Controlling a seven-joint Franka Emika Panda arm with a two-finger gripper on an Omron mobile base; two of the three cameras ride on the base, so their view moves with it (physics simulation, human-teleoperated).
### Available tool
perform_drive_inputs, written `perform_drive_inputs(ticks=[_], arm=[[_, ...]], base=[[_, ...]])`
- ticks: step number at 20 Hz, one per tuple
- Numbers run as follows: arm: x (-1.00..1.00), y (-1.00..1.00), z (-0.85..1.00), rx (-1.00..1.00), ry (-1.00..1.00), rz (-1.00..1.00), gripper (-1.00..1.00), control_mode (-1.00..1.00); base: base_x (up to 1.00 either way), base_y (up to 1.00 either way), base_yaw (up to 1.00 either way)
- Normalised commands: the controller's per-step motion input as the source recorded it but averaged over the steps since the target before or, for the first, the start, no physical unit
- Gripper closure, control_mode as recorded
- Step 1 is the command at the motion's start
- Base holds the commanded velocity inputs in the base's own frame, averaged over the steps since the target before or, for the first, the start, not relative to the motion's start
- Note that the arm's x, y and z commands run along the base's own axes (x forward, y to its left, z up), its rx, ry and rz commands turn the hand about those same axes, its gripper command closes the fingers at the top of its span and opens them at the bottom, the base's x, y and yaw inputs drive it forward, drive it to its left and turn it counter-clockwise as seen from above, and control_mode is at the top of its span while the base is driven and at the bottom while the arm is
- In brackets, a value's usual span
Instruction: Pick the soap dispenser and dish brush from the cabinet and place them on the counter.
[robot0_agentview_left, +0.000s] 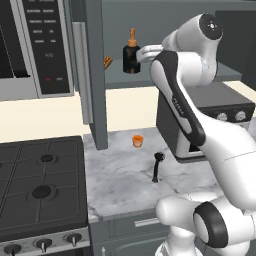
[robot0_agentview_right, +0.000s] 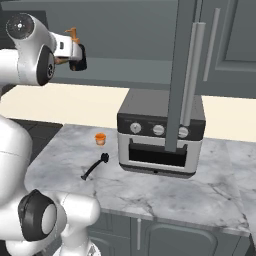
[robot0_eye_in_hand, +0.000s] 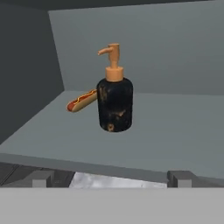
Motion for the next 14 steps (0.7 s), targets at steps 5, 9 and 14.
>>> perform_drive_inputs(ticks=[5, 9, 14], arm=[[0.27, 0.0, -0.17, -0.03, -0.07, 0.04, -1.0, -1.0], [0.27, 0.01, -0.12, -0.04, -0.08, 0.01, -1.0, -1.0], [0.3, 0.02, 0.0, -0.02, 0.02, 0.01, -1.0, -1.0]], base=[[0.0, 0.0, 0.0], [0.0, 0.0, 0.0], [0.0, 0.0, 0.0]])
